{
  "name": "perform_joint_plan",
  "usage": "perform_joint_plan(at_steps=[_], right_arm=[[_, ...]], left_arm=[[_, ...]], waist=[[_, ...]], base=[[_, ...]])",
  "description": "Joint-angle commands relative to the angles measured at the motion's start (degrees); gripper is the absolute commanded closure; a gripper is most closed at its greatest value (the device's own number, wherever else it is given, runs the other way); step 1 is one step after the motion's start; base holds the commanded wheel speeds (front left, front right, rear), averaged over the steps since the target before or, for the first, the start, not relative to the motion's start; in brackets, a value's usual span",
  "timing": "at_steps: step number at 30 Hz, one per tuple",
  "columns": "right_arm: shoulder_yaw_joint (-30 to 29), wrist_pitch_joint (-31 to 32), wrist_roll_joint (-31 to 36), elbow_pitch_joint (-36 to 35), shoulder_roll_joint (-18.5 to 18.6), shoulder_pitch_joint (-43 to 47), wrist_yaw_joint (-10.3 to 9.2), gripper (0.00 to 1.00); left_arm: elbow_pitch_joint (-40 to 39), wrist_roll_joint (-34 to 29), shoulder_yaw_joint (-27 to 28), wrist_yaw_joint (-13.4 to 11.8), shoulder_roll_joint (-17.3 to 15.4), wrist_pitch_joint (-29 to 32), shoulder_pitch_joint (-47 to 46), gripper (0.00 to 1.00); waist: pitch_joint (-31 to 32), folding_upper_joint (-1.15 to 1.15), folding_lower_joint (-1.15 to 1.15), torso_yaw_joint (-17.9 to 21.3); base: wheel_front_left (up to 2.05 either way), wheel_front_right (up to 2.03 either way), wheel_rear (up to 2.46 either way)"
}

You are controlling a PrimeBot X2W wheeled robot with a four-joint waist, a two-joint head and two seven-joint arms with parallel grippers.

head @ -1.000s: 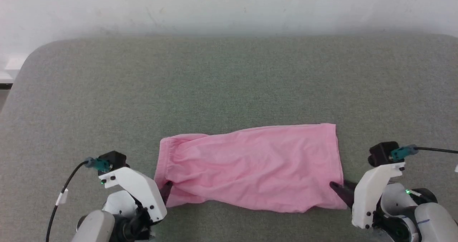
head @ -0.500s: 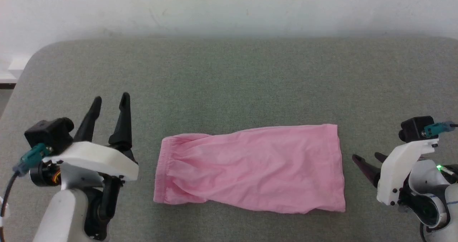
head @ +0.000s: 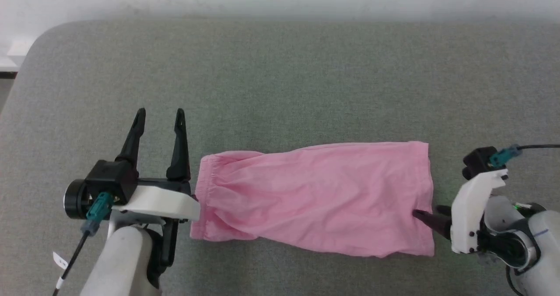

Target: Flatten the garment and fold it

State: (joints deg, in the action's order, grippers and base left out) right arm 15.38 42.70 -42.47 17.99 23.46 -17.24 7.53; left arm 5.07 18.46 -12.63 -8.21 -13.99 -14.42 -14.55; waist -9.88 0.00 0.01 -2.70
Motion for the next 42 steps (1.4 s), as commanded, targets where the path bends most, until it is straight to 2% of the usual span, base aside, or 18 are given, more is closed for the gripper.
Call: perform_joint_plan(at_steps=[1, 6, 14, 15, 16, 18, 25, 34, 42], right_arm=[[2.0, -0.7, -1.0, 0.6, 0.1, -1.4, -0.04, 0.00], [7.0, -2.3, -2.9, 1.7, 0.1, -3.4, -0.04, 0.00], [14.7, -4.8, -6.1, 4.0, 0.9, -6.4, -0.04, 0.00], [15.4, -4.8, -6.4, 4.4, 1.2, -6.7, -0.04, 0.08], [16.1, -4.7, -6.8, 4.7, 1.5, -7.0, -0.04, 0.60], [17.2, -4.9, -7.5, 5.2, 2.3, -7.5, -0.04, 1.00], [17.8, -6.5, -9.6, 8.0, 5.1, -8.9, -0.04, 1.00], [12.3, -9.6, -8.8, 17.6, 10.7, -9.9, -0.04, 1.00], [8.1, -10.6, -3.9, 27.0, 10.9, -11.7, -0.04, 1.00]], left_arm=[[0.2, -0.2, 0.6, -0.3, 0.6, -0.4, -0.7, 0.00], [-0.4, 0.1, 2.4, 0.3, 2.5, -0.5, -0.1, 0.00], [2.5, 1.2, 3.0, 3.6, 5.2, -0.6, 1.2, 0.00], [3.1, 1.6, 3.0, 4.0, 5.5, -0.6, 1.1, 0.00], [3.8, 1.9, 3.0, 4.3, 5.6, -0.6, 1.1, 0.00], [4.8, 2.4, 3.1, 4.7, 5.7, -0.6, 0.9, 0.00], [6.0, 2.9, 3.5, 4.5, 5.7, -0.6, 0.7, 0.00], [5.5, 2.4, 4.5, 4.1, 5.5, -0.6, 1.1, 0.00], [5.8, 1.4, 4.4, 3.5, 4.2, -0.5, 1.8, 0.00]], waist=[[-0.8, 0.00, -0.01, -0.5], [-1.3, 0.00, -0.01, -0.7], [-1.3, 0.00, -0.01, -0.8], [-1.2, 0.00, -0.01, -0.8], [-1.2, 0.00, -0.01, -0.8], [-1.1, 0.00, -0.01, -0.7], [-0.8, 0.00, -0.01, -0.4], [0.5, 0.00, -0.01, -0.3], [2.0, 0.00, -0.01, 0.6]], base=[[0.00, 0.00, 0.00], [0.00, 0.00, 0.00], [0.00, 0.00, 0.00], [0.00, 0.00, 0.00], [0.00, 0.00, 0.00], [0.00, 0.00, 0.00], [0.00, 0.00, 0.00], [0.00, 0.00, 0.00], [0.00, 0.00, 0.00]])
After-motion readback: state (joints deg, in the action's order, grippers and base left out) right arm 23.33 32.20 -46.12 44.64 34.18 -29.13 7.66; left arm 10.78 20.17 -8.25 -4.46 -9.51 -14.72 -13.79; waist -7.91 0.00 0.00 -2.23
